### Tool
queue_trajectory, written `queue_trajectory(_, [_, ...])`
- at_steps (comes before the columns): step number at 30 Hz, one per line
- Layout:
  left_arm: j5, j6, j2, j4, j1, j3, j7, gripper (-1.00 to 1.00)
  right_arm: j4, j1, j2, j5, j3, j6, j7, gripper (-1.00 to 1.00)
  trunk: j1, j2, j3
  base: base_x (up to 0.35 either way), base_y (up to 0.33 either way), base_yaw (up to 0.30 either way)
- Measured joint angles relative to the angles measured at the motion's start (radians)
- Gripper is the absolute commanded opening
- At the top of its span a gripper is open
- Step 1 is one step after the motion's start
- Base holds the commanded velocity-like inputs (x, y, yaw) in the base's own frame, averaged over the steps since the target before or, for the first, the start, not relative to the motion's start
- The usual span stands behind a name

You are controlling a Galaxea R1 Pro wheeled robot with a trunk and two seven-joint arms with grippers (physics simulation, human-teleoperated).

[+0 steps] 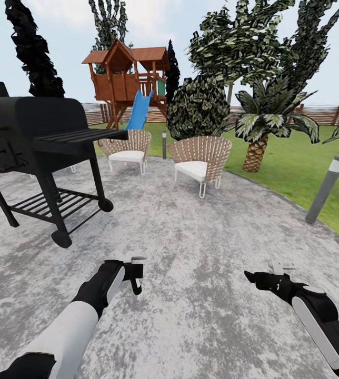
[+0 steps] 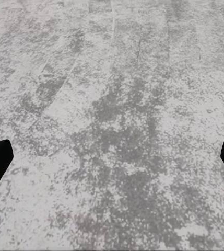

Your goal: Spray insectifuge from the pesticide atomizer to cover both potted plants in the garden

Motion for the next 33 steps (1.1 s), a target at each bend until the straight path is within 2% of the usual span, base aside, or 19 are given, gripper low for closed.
queue_trajectory(33, [0.000, -0.002, -0.001, 0.000, 0.000, 0.000, 0.000, -1.00, 0.000, 0.000, 0.001, 0.000, 0.000, 0.000, 0.000, 1.00, 0.127, -0.231, -0.052, 0.000, 0.000, 0.000])
